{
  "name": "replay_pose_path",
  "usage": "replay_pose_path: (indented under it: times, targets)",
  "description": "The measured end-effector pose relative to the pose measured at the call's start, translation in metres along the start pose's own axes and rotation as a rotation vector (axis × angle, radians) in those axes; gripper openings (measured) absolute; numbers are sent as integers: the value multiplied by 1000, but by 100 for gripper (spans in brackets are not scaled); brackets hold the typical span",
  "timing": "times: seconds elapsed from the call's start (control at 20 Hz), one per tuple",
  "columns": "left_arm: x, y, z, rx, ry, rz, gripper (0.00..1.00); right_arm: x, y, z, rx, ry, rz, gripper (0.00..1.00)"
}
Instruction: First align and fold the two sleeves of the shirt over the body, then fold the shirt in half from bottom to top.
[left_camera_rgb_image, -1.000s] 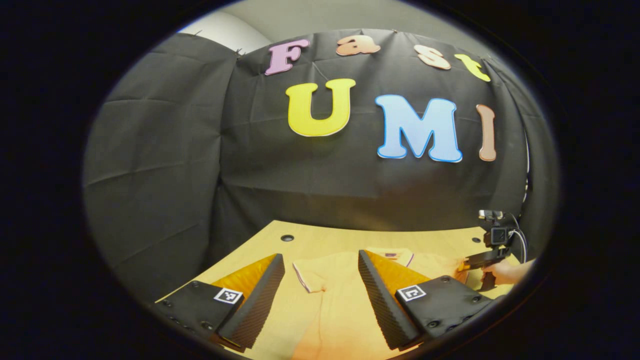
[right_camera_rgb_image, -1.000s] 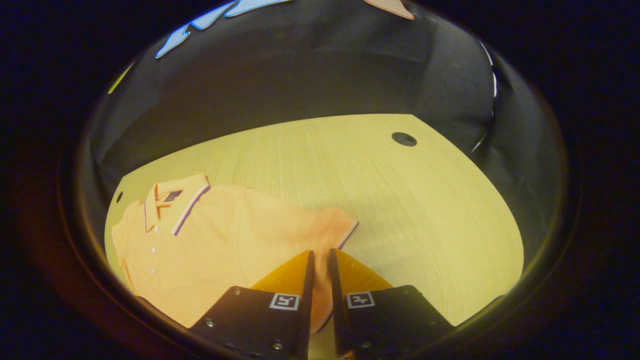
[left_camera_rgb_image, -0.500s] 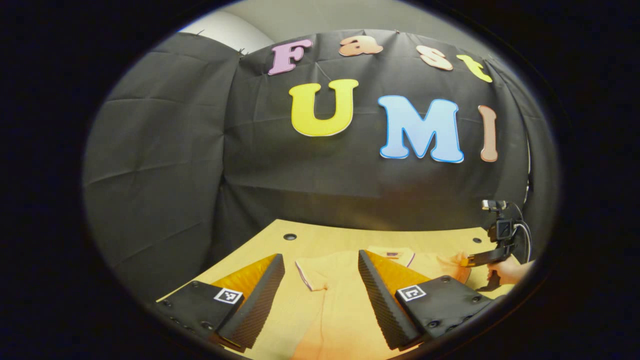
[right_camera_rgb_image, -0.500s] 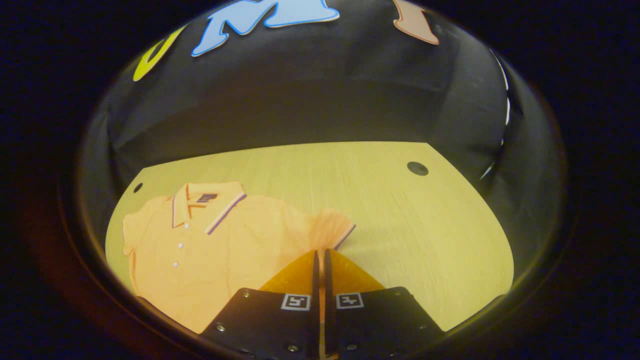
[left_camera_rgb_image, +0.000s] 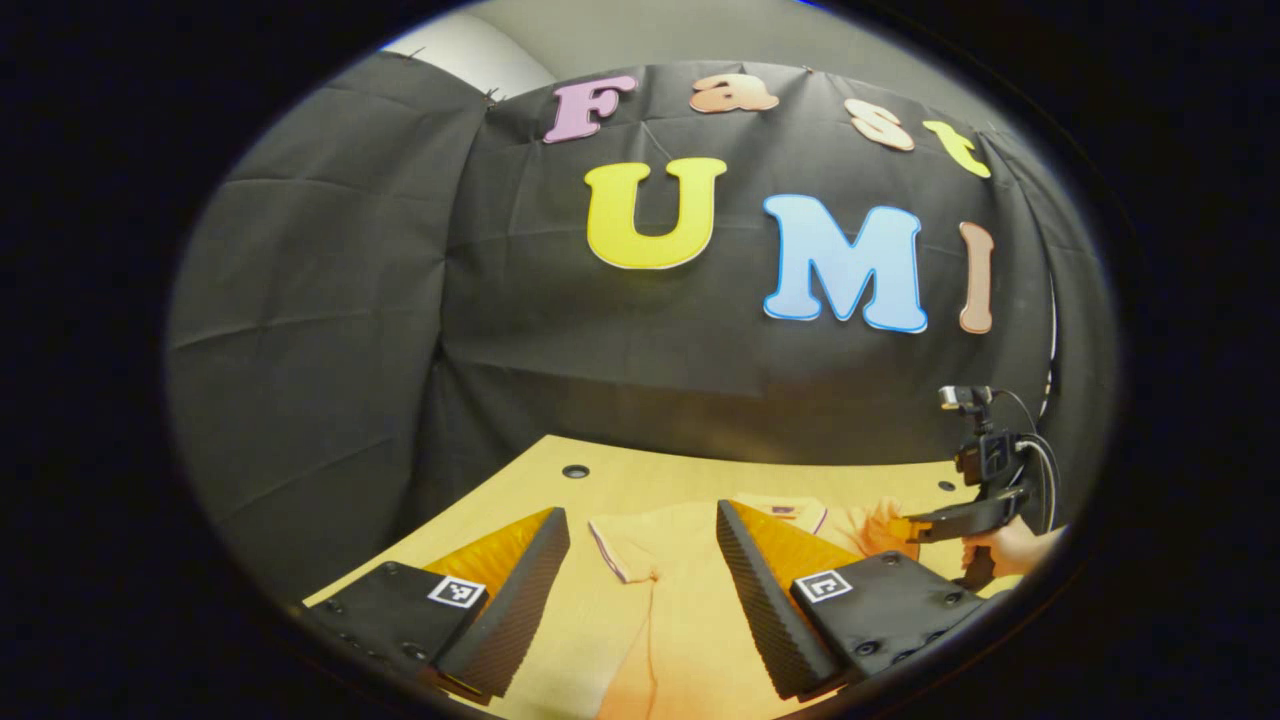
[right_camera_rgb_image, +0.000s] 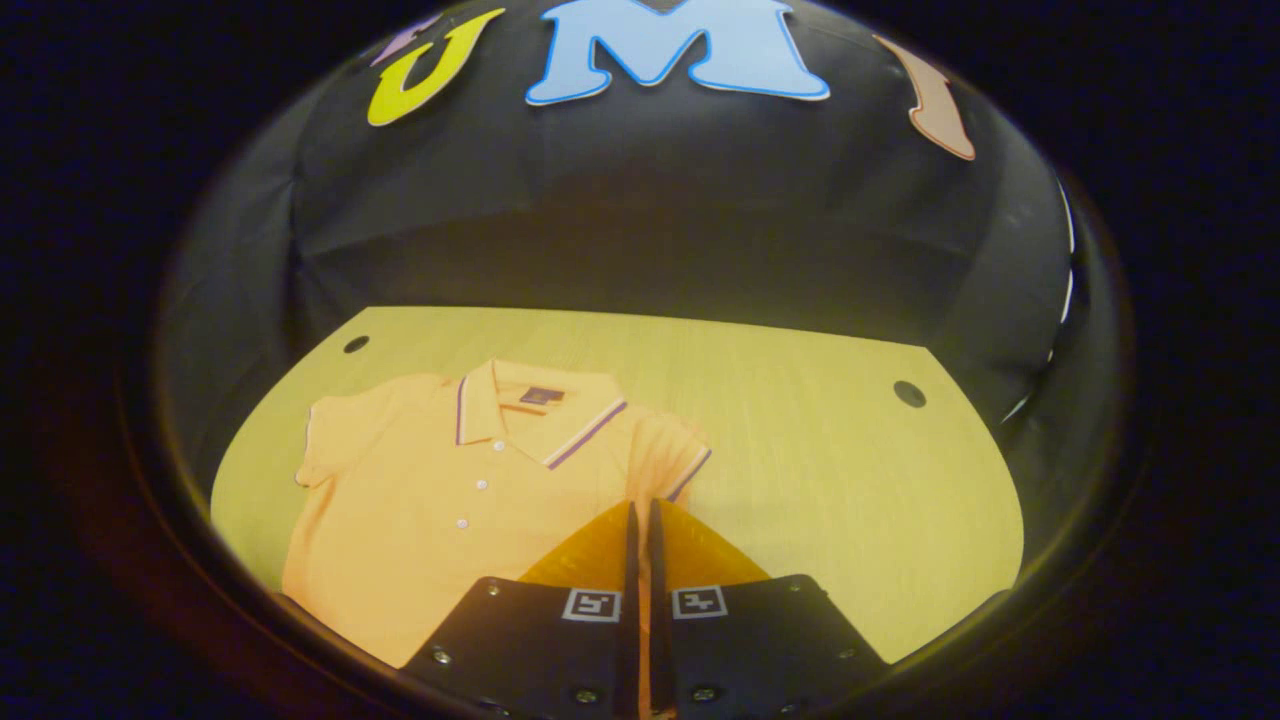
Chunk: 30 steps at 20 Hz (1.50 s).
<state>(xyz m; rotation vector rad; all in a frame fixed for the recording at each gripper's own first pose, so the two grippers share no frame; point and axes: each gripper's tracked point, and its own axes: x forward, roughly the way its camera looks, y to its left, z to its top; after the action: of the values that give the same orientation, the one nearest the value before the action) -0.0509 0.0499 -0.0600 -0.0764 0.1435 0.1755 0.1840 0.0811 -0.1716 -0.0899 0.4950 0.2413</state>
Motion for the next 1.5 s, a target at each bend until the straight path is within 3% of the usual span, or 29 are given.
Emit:
replay_pose_path:
  times: [0.35,0.6,0.65,0.75,0.9,0.95,1.05,1.5]
  targets:
    - [33,31,-7,20,13,-70,96,10,34,-20,-50,75,13,4]
    - [68,47,-24,5,59,-138,96,0,45,-24,-47,93,-16,16]
    - [74,49,-26,8,63,-146,96,-4,50,-23,-37,86,-10,21]
    - [85,52,-29,15,63,-152,96,-16,54,-22,-27,77,-11,43]
    - [100,51,-33,3,62,-162,96,-38,63,-12,-6,40,8,64]
    - [105,50,-35,-4,63,-161,96,-47,65,-8,1,22,10,77]
    - [116,49,-41,-11,67,-154,96,-67,65,3,5,-23,0,92]
    - [176,48,-76,-50,116,-102,96,-174,76,42,16,-230,-11,92]
